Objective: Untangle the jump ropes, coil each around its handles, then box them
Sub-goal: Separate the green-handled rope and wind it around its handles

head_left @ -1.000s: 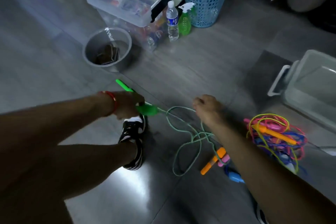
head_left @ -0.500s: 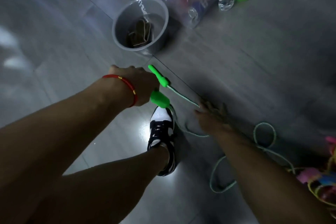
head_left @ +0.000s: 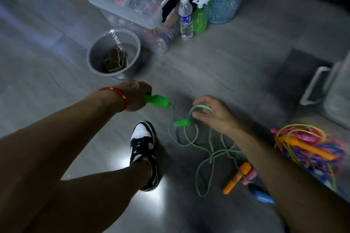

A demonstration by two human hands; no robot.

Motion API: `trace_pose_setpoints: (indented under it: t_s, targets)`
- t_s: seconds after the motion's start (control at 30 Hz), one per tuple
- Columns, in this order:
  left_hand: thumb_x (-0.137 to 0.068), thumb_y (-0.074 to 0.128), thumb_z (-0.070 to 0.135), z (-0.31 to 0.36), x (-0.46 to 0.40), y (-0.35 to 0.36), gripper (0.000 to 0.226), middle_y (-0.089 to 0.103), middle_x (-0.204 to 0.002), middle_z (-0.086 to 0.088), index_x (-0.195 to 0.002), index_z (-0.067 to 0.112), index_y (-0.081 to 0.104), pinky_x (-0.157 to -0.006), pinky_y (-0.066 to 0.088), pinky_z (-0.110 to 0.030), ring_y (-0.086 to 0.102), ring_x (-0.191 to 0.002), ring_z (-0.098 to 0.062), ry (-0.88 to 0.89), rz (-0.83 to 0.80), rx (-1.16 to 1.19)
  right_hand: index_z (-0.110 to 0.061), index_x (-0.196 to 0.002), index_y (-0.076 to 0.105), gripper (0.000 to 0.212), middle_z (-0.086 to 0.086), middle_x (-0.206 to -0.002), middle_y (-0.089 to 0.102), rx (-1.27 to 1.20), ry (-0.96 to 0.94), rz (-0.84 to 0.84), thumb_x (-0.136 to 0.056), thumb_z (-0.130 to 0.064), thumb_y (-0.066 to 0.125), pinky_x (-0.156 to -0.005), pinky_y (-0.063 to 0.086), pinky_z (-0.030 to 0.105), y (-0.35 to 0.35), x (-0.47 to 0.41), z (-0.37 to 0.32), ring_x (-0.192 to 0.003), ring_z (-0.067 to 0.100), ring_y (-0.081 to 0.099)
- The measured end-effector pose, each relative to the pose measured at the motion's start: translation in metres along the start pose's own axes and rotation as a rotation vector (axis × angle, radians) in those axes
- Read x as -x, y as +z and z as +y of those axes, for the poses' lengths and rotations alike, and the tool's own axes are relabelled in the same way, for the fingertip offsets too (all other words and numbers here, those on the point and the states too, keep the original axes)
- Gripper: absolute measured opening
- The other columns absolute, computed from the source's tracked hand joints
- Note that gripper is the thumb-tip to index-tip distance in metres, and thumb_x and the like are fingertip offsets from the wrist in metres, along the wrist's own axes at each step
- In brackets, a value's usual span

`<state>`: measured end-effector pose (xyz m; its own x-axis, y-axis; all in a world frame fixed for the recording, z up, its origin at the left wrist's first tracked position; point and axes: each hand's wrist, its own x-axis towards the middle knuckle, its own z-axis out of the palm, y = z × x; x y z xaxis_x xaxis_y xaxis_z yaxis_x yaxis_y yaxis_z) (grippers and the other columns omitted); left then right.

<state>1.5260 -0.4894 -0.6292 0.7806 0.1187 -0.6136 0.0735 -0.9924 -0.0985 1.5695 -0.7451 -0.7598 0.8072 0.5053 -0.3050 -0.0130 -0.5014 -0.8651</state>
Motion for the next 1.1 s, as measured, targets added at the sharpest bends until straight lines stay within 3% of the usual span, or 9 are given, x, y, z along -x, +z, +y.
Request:
trace_pose_setpoints:
  t_s: [0.13,0.27,0.37,0.47,0.67,0.83,0.97,1.03,1.1]
  targets:
    - [-0.095,0.061,0.029,0.039,0.025,-0.018,0.032,0.066,-0.12,-0.013,-0.123,0.013,0.061,-0.073,0.051,-0.03,0.067,-0.1,-0.032,-0.032,0.046,0.193,-0.021,-0.09,0.074,0.02,0.004,-0.086,0.075,0.516,-0.111,-0.09,-0.088,-0.039,0.066,-0.083,0.053,0.033,-0.076,0.046,-0.038,-0.089,0.021,0.069]
    - [-0.099,0.056,0.022,0.098,0.052,-0.015,0.025,0.069,-0.09,-0.013,-0.118,0.005,0.056,-0.057,0.058,-0.041,0.064,-0.06,-0.031,-0.005,0.022,0.804,-0.015,-0.086,0.065,0.022,0.007,-0.074,0.068,0.217,-0.084,-0.047,-0.096,-0.034,0.061,-0.058,0.053,0.035,-0.127,0.107,-0.081,-0.066,0.017,0.062]
    - [-0.1,0.057,0.027,0.148,0.077,-0.013,0.022,0.068,-0.115,-0.016,-0.115,0.011,0.058,-0.076,0.058,-0.046,0.065,-0.088,-0.028,0.155,0.058,1.072,-0.007,-0.088,0.055,0.022,0.025,-0.098,0.073,-0.073,-0.095,-0.012,-0.105,-0.018,0.047,-0.053,0.053,0.029,-0.157,0.158,-0.12,-0.069,0.021,0.064]
    - [-0.101,0.054,0.041,0.193,0.112,-0.015,0.026,0.069,-0.127,-0.002,-0.116,0.02,0.056,-0.091,0.051,-0.045,0.065,-0.106,-0.018,0.336,-0.014,1.362,-0.009,-0.094,0.053,0.02,0.025,-0.101,0.073,-0.341,-0.127,0.11,-0.106,-0.021,0.044,-0.053,0.053,0.026,-0.177,0.201,-0.149,-0.073,0.03,0.069]
    - [-0.09,0.049,0.053,0.238,0.15,-0.014,0.035,0.07,-0.123,0.001,-0.117,0.03,0.045,-0.097,0.041,-0.068,0.067,-0.115,-0.022,0.504,-0.307,1.613,-0.005,-0.106,0.047,0.02,0.026,-0.095,0.073,-0.802,-0.164,0.292,-0.109,-0.021,0.036,-0.065,0.062,0.039,-0.203,0.242,-0.15,-0.084,0.039,0.074]
    - [-0.098,0.046,0.045,0.248,0.144,-0.007,0.034,0.064,-0.128,-0.018,-0.13,0.033,0.046,-0.095,0.033,-0.082,0.052,-0.13,-0.044,0.551,-0.57,1.714,-0.001,-0.105,0.05,0.023,0.037,-0.104,0.068,-1.115,-0.205,0.377,-0.109,-0.017,0.035,-0.077,0.061,0.049,-0.215,0.247,-0.131,-0.098,0.048,0.069]
    - [-0.103,0.048,0.032,0.261,0.143,-0.003,0.024,0.06,-0.102,-0.021,-0.127,0.032,0.049,-0.087,0.046,-0.073,0.061,-0.111,-0.05,0.685,-0.753,1.838,-0.001,-0.112,0.047,0.02,0.038,-0.109,0.066,-1.097,-0.186,0.458,-0.109,-0.017,0.035,-0.081,0.061,0.05,-0.23,0.235,-0.124,-0.1,0.048,0.069]
    - [-0.102,0.05,0.023,0.262,0.14,-0.003,0.017,0.058,-0.1,-0.02,-0.117,0.03,0.048,-0.073,0.056,-0.055,0.066,-0.094,-0.042,0.704,-0.725,1.812,0.0,-0.11,0.048,0.021,0.038,-0.108,0.066,-1.086,-0.157,0.465,-0.109,-0.017,0.035,-0.08,0.061,0.05,-0.235,0.231,-0.126,-0.099,0.048,0.069]
    - [-0.101,0.052,0.016,0.26,0.136,-0.005,0.019,0.057,-0.098,-0.018,-0.114,0.029,0.045,-0.058,0.054,-0.035,0.063,-0.082,-0.033,0.713,-0.652,1.764,0.001,-0.103,0.051,0.022,0.034,-0.102,0.069,-1.037,-0.105,0.495,-0.107,-0.016,0.037,-0.075,0.062,0.048,-0.24,0.226,-0.128,-0.091,0.044,0.072]
